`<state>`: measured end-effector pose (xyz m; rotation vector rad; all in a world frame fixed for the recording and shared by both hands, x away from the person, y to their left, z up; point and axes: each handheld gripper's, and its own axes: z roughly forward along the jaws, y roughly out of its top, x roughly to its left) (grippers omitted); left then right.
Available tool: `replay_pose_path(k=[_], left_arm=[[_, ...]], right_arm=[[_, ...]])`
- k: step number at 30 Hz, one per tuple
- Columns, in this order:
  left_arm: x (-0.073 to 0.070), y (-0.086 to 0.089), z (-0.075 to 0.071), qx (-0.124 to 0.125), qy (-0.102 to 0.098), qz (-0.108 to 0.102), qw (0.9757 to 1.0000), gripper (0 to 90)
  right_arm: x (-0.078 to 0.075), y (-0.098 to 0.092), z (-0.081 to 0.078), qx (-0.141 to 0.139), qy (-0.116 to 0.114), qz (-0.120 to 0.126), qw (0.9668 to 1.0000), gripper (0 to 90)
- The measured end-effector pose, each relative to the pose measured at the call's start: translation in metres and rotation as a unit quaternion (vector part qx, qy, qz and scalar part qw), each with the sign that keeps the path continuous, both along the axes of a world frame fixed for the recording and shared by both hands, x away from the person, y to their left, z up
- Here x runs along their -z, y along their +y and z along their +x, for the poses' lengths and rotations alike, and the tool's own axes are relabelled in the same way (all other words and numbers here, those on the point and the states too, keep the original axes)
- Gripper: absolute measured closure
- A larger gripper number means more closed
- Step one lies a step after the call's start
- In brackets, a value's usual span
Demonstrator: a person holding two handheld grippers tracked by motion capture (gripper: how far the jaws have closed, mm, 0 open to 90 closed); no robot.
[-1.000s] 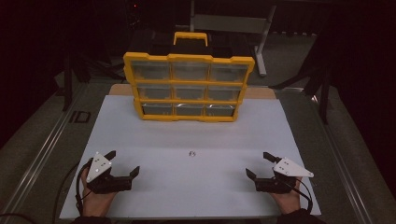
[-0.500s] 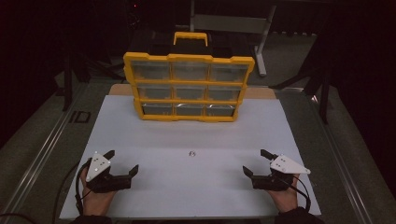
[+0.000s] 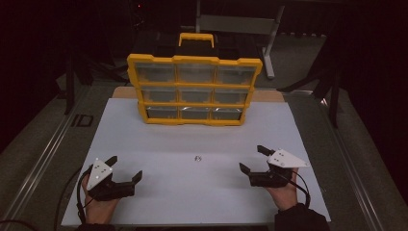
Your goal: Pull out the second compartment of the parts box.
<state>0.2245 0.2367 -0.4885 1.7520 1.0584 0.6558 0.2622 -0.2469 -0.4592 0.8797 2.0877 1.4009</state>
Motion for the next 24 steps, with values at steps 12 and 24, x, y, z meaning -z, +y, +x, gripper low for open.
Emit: replay_pose_path(k=[12, 24], left_arm=[[0.000, 0.001, 0.001, -0.001, -0.003, 0.006, 1.0000, 0.0], [0.000, 0.003, 0.003, 0.001, -0.002, 0.011, 0.9999, 0.0]], right_arm=[[-0.013, 0.035, 0.019, -0.022, -0.002, -0.013, 0.9997, 10.4], [-0.033, 0.067, 0.048, -0.020, -0.003, -0.029, 0.9994, 10.8]])
